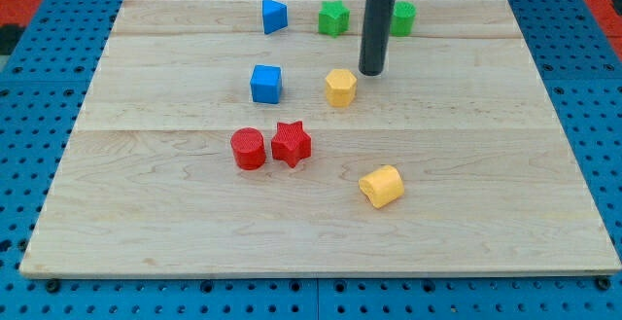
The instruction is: Push the yellow heart to the bottom right of the yellow hexagon
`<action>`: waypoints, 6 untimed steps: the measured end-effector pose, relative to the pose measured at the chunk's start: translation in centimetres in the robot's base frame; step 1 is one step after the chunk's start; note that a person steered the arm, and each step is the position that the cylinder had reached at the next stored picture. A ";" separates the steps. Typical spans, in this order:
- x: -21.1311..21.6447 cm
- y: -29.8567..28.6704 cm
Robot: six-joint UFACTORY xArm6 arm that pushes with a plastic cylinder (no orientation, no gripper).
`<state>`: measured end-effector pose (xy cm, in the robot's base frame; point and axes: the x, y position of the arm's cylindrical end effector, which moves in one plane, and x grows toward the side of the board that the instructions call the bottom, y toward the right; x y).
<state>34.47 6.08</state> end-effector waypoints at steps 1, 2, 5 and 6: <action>4.8 -4.5; 9.6 -7.0; 15.1 5.5; 19.4 7.2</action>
